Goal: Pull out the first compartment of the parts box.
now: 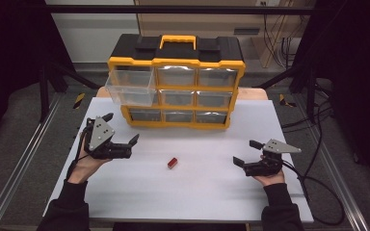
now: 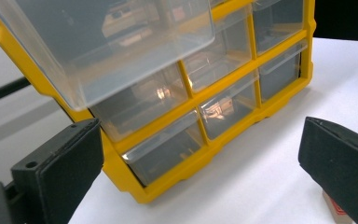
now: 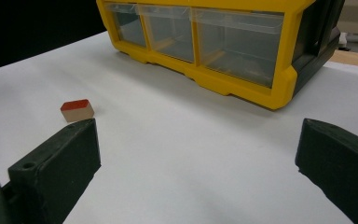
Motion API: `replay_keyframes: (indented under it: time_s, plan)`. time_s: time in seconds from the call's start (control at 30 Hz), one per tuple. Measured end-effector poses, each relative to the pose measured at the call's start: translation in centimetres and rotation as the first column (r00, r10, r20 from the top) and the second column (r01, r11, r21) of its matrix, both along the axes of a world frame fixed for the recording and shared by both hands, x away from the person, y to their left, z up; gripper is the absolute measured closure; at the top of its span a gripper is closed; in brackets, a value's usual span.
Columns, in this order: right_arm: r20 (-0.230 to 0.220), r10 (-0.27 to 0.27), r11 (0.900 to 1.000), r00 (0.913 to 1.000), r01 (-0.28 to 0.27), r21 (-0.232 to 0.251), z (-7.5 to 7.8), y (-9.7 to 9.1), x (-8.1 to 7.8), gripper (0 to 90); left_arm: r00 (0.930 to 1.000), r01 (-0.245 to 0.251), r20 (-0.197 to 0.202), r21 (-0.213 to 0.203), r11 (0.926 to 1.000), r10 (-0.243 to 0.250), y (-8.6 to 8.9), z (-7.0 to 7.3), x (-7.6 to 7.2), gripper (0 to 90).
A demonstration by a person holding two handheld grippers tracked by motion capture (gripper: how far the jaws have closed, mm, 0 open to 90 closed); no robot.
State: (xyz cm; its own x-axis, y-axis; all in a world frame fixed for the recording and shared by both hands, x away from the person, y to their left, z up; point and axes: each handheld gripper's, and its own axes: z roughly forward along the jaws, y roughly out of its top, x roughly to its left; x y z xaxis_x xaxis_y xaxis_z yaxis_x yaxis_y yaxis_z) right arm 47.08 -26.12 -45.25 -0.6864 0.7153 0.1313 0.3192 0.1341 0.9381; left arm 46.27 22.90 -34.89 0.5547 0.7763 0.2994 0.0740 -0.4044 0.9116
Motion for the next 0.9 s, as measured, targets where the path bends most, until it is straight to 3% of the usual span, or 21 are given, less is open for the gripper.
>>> replay_keyframes:
  time_s: [0.27, 0.67, 0.77, 0.9]
  plan:
    - [0.000, 0.000, 1.0000, 1.0000, 0.000, 0.001, 0.0, 0.0, 0.0, 0.4, 0.9989, 0.010, -0.046, -0.042, 0.9991, -0.012, 0.1, -1.6, 0.2, 0.0]
    - [0.003, 0.002, 1.0000, 1.0000, -0.002, 0.001, 0.0, 0.0, 0.0, 0.5, 0.9953, 0.016, -0.095, -0.038, 0.9992, -0.020, -0.6, -2.9, 0.6, 0.0]
    - [0.001, 0.003, 1.0000, 1.0000, -0.003, -0.001, 0.0, 0.0, 0.0, 0.5, 0.9921, 0.021, -0.122, -0.040, 0.9990, -0.026, -0.9, -3.2, 0.8, 0.0]
    - [-0.001, 0.002, 1.0000, 1.0000, -0.002, -0.002, 0.0, 0.0, 0.0, 0.4, 0.9902, 0.028, -0.136, -0.023, 0.9994, -0.031, -1.3, -3.7, 0.9, 0.0]
